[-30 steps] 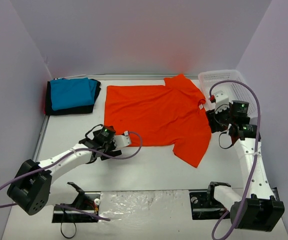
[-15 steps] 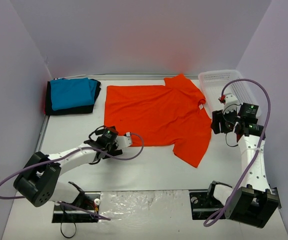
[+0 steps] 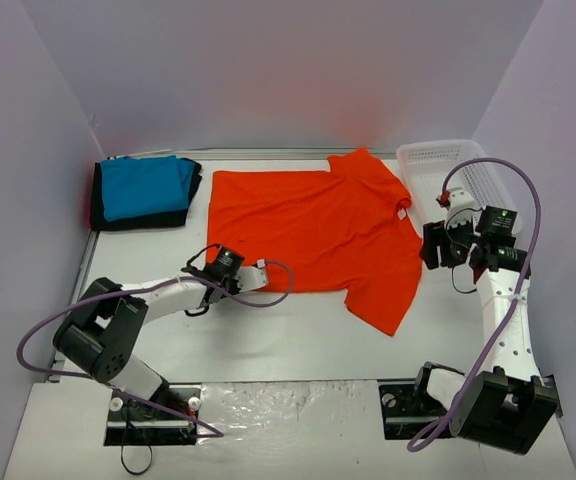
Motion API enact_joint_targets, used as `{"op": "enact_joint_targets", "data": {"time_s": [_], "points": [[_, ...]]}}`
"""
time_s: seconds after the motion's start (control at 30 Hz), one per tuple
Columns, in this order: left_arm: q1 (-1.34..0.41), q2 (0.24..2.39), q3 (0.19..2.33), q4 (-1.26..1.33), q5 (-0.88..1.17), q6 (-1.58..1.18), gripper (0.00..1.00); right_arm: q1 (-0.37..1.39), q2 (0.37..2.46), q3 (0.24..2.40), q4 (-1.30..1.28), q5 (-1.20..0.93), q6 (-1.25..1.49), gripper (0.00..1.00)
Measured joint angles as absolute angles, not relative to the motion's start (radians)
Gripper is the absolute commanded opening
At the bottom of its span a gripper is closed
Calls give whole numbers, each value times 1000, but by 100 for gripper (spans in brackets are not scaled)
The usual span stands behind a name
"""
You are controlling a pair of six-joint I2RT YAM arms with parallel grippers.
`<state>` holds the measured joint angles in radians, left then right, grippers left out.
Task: Fold and stack the t-shirts
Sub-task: Flatten out the tshirt
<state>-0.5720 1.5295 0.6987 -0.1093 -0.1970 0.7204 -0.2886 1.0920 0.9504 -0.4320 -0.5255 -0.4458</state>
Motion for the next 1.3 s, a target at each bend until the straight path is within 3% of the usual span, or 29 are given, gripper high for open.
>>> {"op": "enact_joint_targets", "data": {"time_s": [0.13, 0.23, 0.5, 0.87, 1.3], "points": [[-551, 1519, 725, -170, -163, 715, 2, -286, 1100, 966, -498, -540, -500, 49], [-506, 1503, 765, -221, -130, 701, 2, -266, 1141, 1022, -593, -541, -577, 54], [-308, 1618, 1043, -343, -46, 628, 2, 0, 1406, 1295, -850, -436, -731, 52], [-275, 1808, 1142, -389, 25, 526, 2, 548, 1650, 1186, -942, -354, -703, 51], [-237, 1808, 1156, -387, 33, 477, 2, 637, 1734, 1046, -945, -239, -731, 53]]}}
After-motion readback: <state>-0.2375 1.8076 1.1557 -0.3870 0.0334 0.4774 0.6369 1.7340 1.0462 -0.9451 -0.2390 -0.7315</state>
